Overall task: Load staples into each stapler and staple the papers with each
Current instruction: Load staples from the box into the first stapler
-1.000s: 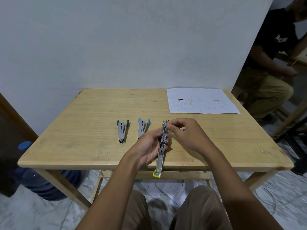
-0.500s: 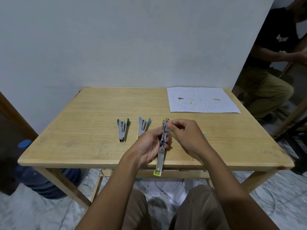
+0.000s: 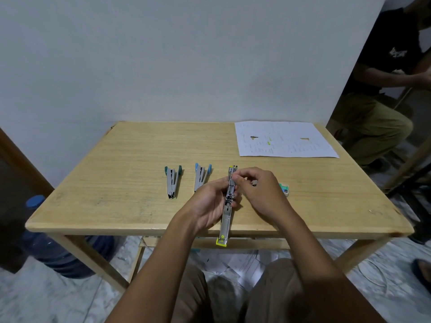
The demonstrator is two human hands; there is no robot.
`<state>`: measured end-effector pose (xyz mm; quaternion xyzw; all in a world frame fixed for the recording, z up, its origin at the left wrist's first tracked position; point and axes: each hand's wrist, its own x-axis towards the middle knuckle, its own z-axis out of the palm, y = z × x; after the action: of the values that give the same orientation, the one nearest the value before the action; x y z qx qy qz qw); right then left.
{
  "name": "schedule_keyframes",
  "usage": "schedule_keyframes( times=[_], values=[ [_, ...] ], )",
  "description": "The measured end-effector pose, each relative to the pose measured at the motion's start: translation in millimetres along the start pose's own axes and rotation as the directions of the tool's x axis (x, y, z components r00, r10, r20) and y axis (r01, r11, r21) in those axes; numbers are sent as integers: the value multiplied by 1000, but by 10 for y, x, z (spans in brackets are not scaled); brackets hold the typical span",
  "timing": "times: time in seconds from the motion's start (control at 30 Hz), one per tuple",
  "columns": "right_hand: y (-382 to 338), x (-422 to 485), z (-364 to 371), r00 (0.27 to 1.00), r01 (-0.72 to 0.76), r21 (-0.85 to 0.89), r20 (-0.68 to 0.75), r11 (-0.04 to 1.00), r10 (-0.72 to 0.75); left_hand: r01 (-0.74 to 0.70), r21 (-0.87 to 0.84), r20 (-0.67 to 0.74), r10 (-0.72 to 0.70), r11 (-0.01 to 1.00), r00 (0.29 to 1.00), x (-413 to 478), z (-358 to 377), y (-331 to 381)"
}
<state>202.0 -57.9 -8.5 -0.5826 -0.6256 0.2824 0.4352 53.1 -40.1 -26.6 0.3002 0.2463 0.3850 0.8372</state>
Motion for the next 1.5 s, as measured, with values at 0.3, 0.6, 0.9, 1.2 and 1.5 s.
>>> schedule_keyframes(
  times=[0.3,0.6,0.9,1.2,1.5],
  values=[
    [77,-33,15,988,115,-98,-88,989,-123,-17,33,-51,18,999,999,-15,44,0],
    [90,-193,-204,912,411,-496,228,765,-342,-8,13,-46,8,1000,999,-41,65,11],
    [33,-18,-259,846,500,-724,291,475,-448,-21,15,-73,22,1000,997,-35,62,-2],
    [9,-38,-166,929,366,-642,213,674,-302,-29,-6,-42,28,1000,999,-20,47,0],
    [58,-211,-56,946,310,-651,137,693,-294,-35,6,-44,36,999,998,-12,34,-4]
  ],
)
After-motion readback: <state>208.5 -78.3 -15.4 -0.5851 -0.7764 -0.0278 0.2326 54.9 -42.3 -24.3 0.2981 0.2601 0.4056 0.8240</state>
